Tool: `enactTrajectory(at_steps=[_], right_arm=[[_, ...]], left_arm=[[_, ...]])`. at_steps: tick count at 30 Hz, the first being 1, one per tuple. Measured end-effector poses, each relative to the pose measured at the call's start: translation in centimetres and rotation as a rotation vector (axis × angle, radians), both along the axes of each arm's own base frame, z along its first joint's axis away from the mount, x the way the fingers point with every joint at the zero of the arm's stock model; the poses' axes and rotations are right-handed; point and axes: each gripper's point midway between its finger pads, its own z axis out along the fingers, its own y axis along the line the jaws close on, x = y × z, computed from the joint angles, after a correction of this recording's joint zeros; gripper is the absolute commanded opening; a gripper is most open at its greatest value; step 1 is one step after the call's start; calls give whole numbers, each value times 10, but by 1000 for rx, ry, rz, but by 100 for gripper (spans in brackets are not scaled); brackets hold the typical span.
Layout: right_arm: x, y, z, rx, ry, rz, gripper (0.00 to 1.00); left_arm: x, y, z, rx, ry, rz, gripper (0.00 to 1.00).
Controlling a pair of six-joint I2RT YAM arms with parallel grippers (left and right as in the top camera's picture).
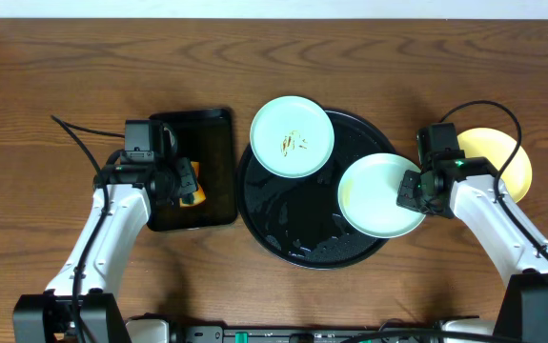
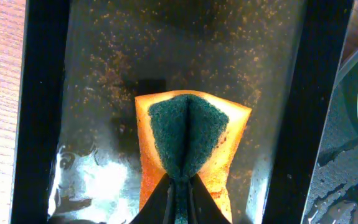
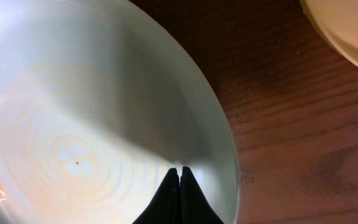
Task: Clean dirty plates on tray and stack at the side
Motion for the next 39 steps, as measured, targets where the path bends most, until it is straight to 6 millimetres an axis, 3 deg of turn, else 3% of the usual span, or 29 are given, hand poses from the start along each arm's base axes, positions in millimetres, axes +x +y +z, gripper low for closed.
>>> enactTrajectory(at_steps=[10, 17, 18, 20, 21, 28, 32, 39], right_arm=[[10, 3, 5, 10, -48, 22, 1], [25, 4, 48, 1, -221, 110, 1], [24, 3, 53, -4, -238, 113, 3], [20, 0, 60, -18, -244, 105, 21], [17, -3, 60, -27, -238, 93, 24], [10, -15, 56, -55, -202, 51, 27], [4, -18, 39, -57, -155, 36, 24], [-2, -2, -2, 38, -112, 47, 7]], left_arm=[[0, 0, 0, 0, 0, 0, 8], [0, 0, 0, 0, 1, 0, 8], [0, 0, 0, 0, 1, 0, 8], [0, 0, 0, 0, 1, 0, 8], [0, 0, 0, 0, 2, 0, 8], [0, 0, 0, 0, 2, 0, 8], [0, 0, 0, 0, 2, 0, 8], [0, 0, 0, 0, 0, 0, 8]])
